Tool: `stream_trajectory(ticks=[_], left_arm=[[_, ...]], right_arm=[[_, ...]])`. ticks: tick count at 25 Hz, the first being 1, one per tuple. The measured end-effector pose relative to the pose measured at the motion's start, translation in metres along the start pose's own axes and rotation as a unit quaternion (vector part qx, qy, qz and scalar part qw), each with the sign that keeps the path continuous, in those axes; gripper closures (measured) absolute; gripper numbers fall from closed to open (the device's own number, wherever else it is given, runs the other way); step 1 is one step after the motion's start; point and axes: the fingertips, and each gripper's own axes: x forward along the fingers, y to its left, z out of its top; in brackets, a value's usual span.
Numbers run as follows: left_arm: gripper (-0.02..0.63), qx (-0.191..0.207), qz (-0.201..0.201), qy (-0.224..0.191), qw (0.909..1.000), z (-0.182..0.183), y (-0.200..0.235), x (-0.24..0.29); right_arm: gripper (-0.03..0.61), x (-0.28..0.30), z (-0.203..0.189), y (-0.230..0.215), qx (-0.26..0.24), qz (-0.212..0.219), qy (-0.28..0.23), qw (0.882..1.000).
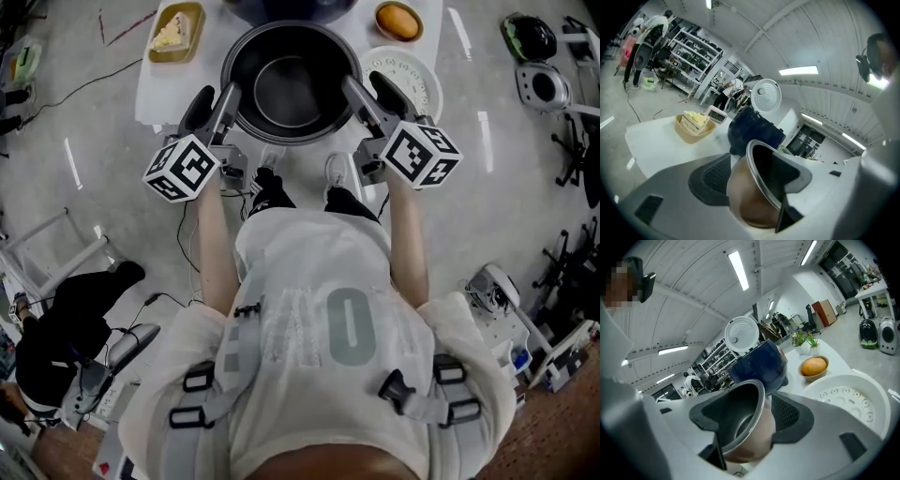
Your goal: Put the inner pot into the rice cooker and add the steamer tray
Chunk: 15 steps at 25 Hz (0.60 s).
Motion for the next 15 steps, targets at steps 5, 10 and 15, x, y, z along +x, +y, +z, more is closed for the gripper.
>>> stream_trajectory(ticks=[5,10,15], left_arm=[[0.357,-0.027,-0.014,0.014,0.9994,-0.013,0.000,-0.001],[0.364,-0.012,-0.028,0.037,0.9988,-0.020,-0.001,0.000],[0.388,-0.002,-0.033,0.047,0.9984,-0.022,-0.007,0.001]], right_arm=[[0.310,0.005,-0.016,-0.002,0.015,0.005,0.017,1.000],[0.322,0.010,-0.027,0.000,0.006,0.004,0.033,0.999],[0.344,0.008,-0.029,0.001,0.001,0.003,0.037,0.999]])
